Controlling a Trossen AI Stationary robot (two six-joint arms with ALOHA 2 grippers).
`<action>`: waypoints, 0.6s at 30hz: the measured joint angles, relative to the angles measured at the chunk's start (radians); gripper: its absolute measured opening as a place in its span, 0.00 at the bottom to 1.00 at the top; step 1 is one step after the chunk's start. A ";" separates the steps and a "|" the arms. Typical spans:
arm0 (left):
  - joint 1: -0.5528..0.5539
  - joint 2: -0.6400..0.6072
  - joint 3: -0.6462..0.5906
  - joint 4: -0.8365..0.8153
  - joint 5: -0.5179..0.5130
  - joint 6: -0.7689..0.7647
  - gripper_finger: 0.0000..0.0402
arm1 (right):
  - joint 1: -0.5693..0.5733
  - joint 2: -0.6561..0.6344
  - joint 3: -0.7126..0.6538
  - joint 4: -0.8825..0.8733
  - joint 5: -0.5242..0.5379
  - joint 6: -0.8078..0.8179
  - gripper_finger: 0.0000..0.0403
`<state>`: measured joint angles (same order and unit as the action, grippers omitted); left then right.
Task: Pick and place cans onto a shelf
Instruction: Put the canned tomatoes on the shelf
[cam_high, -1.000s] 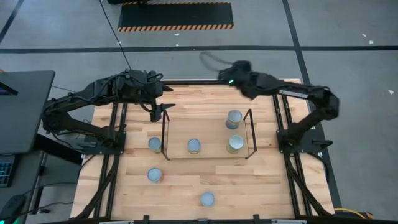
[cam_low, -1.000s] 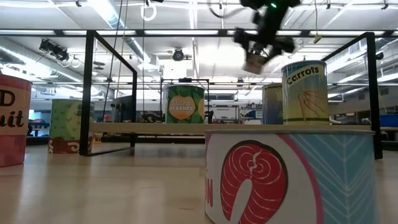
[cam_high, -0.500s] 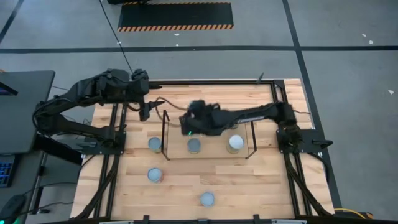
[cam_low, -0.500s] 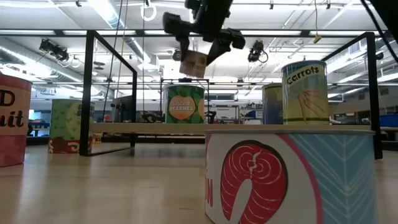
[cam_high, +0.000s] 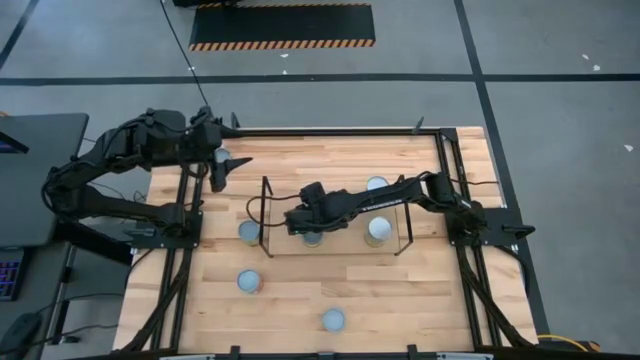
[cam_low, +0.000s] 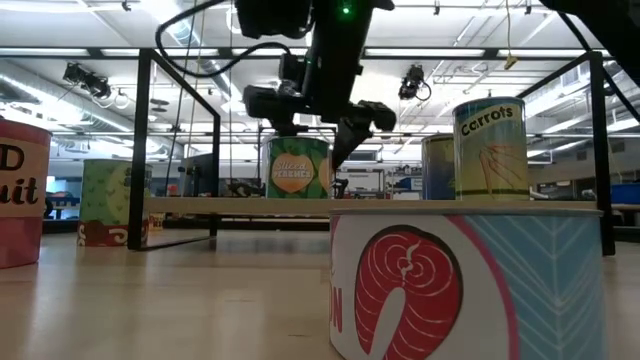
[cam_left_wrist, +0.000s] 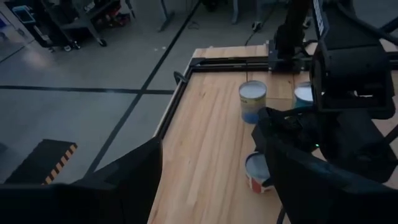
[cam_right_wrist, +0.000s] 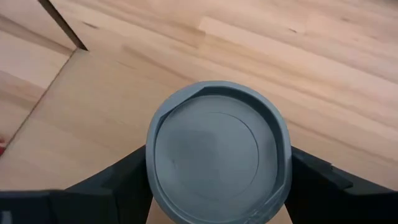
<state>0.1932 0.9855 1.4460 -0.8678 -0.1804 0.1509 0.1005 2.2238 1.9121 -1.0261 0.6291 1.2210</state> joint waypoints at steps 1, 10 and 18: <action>0.000 0.000 0.000 0.000 0.000 0.000 0.71 | -0.002 0.000 0.000 0.014 -0.009 0.006 0.72; 0.000 0.002 0.000 -0.002 0.000 0.003 0.71 | -0.005 0.002 -0.015 0.044 -0.051 0.009 0.78; 0.000 0.002 0.000 -0.002 0.001 0.003 0.71 | -0.005 0.002 -0.015 0.065 -0.054 -0.018 0.86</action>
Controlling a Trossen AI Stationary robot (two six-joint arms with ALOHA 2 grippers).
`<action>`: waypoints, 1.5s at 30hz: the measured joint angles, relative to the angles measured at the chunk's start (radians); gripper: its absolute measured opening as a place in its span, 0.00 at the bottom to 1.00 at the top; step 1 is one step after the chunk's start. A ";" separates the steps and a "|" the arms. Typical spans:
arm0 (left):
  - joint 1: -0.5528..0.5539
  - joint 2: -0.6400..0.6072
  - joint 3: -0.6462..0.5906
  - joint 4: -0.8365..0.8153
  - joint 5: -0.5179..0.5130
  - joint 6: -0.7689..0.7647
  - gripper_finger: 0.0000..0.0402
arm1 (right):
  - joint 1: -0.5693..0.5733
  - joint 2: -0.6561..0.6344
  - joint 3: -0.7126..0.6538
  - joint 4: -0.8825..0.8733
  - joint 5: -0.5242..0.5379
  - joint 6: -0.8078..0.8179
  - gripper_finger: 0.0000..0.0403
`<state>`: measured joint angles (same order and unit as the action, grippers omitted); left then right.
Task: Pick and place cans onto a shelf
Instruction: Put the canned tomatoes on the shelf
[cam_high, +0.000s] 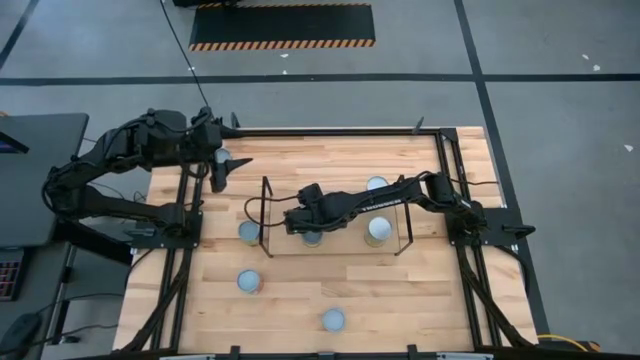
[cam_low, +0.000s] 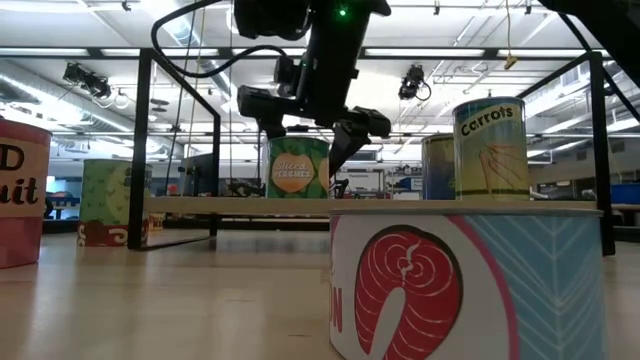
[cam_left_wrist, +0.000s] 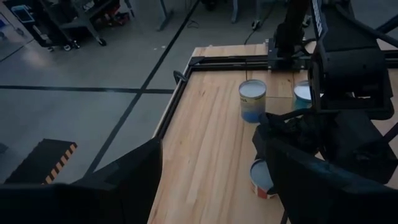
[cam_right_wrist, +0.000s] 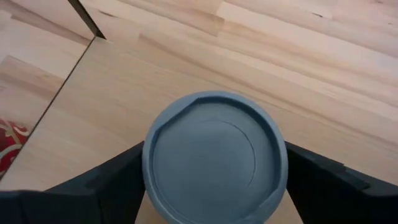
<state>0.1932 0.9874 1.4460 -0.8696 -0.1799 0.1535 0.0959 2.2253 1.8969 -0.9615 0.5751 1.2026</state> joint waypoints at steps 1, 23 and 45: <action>0.000 0.000 0.000 0.000 0.000 0.000 0.71 | 0.000 0.000 0.000 0.001 0.001 -0.001 0.87; -0.013 -0.021 0.000 -0.062 0.046 -0.058 0.71 | 0.141 -0.002 0.327 -0.286 0.217 -0.251 0.87; -0.475 -0.205 -0.529 0.134 0.084 -0.544 0.71 | 0.232 -0.084 0.340 -0.389 -0.161 -0.963 0.69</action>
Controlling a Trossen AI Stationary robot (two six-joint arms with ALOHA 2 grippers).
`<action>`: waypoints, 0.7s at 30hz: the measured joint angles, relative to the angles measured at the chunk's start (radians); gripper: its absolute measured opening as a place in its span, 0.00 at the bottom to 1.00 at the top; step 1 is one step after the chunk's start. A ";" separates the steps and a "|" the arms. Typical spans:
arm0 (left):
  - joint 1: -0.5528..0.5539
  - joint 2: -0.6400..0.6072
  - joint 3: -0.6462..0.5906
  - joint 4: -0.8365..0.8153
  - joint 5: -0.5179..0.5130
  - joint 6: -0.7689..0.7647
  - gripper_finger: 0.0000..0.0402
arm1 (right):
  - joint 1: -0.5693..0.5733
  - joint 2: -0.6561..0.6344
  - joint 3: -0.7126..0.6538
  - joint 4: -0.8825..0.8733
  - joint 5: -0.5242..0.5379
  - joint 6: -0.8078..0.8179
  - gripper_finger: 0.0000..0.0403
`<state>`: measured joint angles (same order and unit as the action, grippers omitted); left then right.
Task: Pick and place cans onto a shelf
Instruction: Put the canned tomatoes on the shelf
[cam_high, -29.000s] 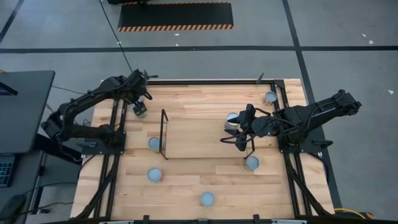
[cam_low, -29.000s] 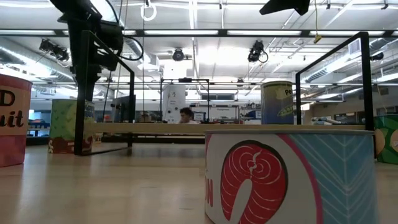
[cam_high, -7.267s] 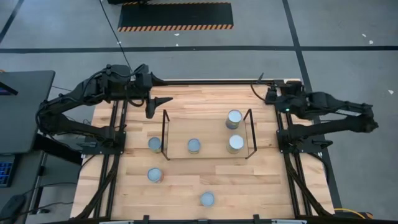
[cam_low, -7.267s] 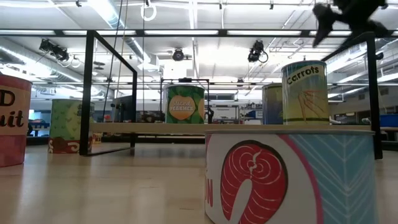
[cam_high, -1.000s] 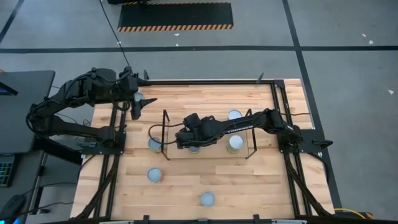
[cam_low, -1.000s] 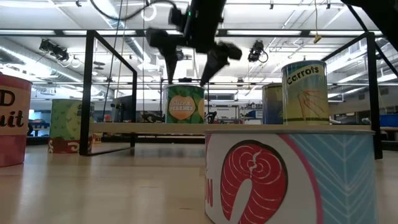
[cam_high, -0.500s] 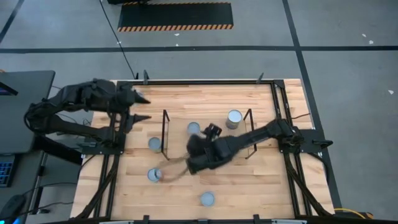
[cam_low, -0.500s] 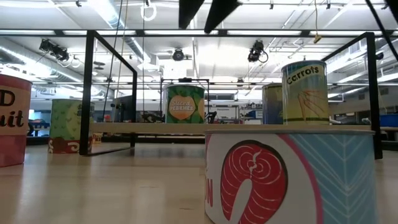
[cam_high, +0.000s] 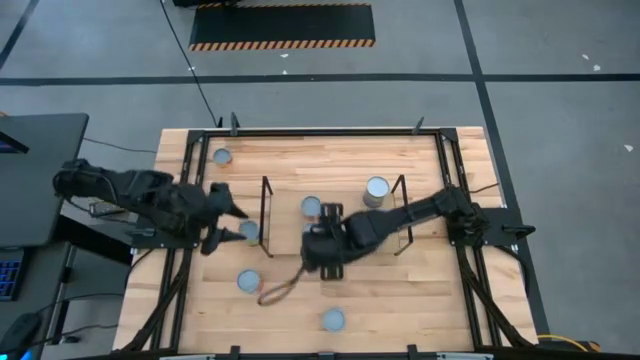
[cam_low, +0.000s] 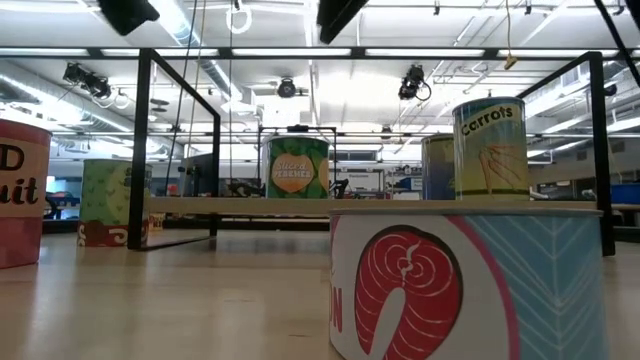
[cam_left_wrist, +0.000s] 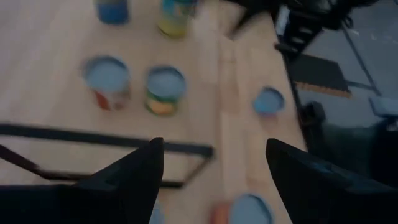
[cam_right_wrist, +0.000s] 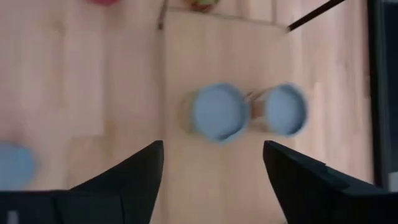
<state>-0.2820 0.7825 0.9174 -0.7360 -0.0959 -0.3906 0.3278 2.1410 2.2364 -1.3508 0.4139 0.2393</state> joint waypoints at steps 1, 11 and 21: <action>-0.036 -0.001 -0.015 0.006 -0.009 -0.028 0.71 | -0.021 0.000 0.000 0.020 0.010 -0.028 0.68; -0.358 0.005 -0.131 0.017 -0.189 -0.214 0.71 | -0.267 0.000 -0.001 0.118 -0.080 -0.255 0.59; -0.458 0.009 -0.187 0.031 -0.270 -0.283 0.71 | -0.403 -0.002 -0.182 0.241 -0.354 -0.269 0.07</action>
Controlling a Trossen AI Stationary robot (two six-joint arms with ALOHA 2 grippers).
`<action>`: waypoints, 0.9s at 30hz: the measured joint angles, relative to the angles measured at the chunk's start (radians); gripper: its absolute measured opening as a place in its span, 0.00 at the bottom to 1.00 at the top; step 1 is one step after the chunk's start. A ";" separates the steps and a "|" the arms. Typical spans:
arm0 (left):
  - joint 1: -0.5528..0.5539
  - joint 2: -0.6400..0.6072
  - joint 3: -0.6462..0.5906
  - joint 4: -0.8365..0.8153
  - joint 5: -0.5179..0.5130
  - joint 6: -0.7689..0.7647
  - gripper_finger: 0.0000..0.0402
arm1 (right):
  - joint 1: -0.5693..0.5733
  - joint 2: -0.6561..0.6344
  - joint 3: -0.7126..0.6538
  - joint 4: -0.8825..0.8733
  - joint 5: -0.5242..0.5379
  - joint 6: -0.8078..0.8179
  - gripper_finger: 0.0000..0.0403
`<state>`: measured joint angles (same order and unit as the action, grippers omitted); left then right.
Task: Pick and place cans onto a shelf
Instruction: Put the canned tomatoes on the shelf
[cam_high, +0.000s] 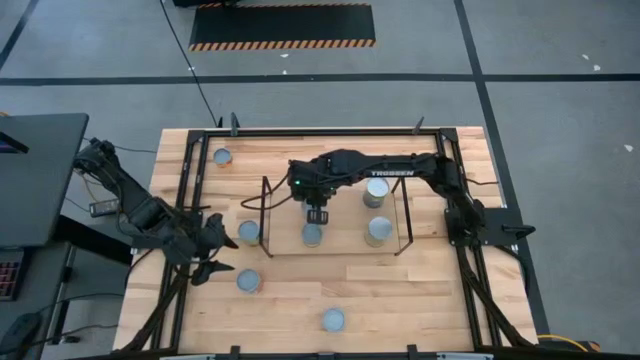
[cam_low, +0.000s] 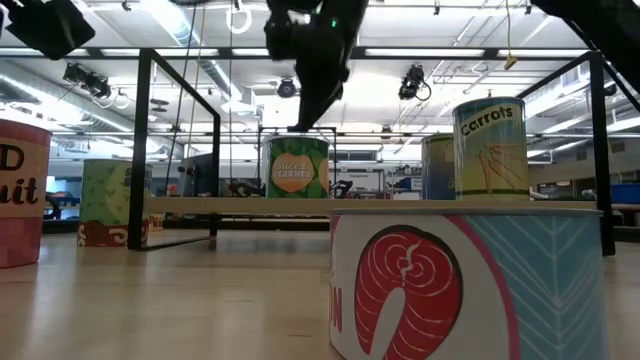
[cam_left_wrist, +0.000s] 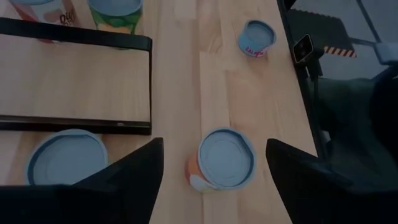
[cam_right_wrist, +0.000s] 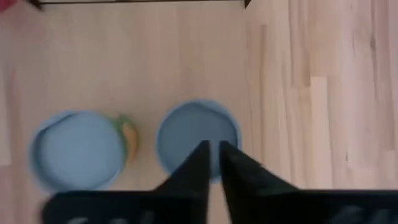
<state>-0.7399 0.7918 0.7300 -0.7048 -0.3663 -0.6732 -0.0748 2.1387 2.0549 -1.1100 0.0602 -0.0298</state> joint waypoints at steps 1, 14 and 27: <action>0.000 0.000 0.000 0.000 0.000 0.001 0.71 | -0.007 0.001 -0.026 0.022 -0.014 0.000 0.04; 0.001 0.000 0.000 -0.003 0.000 0.015 0.71 | -0.019 -0.002 -0.171 0.134 -0.110 0.025 0.02; 0.001 0.000 0.000 -0.003 0.000 0.014 0.71 | -0.028 -0.001 -0.179 0.143 -0.020 0.028 0.01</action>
<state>-0.7391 0.7918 0.7300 -0.7078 -0.3664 -0.6590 -0.1032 2.1376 1.8763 -0.9669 0.0406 -0.0021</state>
